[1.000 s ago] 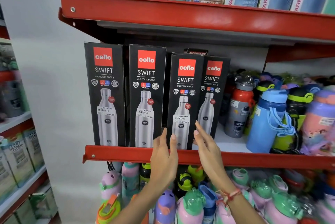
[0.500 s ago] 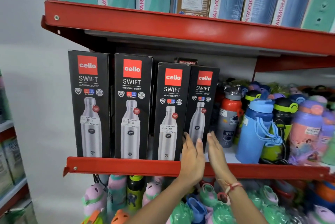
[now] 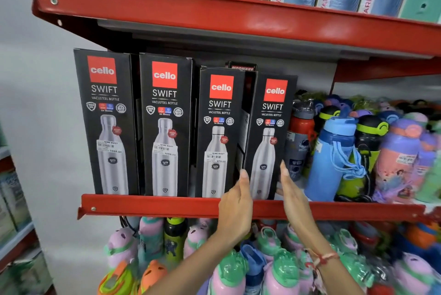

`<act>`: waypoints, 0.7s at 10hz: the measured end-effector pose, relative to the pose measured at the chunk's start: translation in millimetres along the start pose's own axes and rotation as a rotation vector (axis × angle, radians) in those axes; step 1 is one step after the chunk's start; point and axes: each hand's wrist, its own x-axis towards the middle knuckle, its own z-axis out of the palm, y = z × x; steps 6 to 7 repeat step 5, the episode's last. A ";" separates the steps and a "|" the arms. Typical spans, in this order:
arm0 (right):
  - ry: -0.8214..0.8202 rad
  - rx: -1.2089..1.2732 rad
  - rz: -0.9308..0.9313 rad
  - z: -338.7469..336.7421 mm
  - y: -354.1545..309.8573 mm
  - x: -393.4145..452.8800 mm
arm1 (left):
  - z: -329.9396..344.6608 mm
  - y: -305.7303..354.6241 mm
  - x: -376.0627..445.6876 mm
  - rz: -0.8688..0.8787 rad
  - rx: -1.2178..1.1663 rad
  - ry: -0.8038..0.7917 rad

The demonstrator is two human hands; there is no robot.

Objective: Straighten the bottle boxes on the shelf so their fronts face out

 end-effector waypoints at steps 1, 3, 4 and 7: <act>0.020 0.007 -0.012 -2.3 -0.3 -11.6 | -6.9 -2.9 -6.4 0.003 -0.017 -0.017; 0.231 -0.174 -0.145 -2.2 -31.1 -21.8 | -28.8 5.2 -7.2 0.128 0.010 -0.063; 0.379 -0.329 -0.542 -0.7 -85.7 -15.3 | -62.1 34.3 10.2 0.387 0.005 0.094; 0.556 -0.583 -0.979 4.2 -151.1 0.0 | -107.3 74.0 32.1 0.737 0.146 0.259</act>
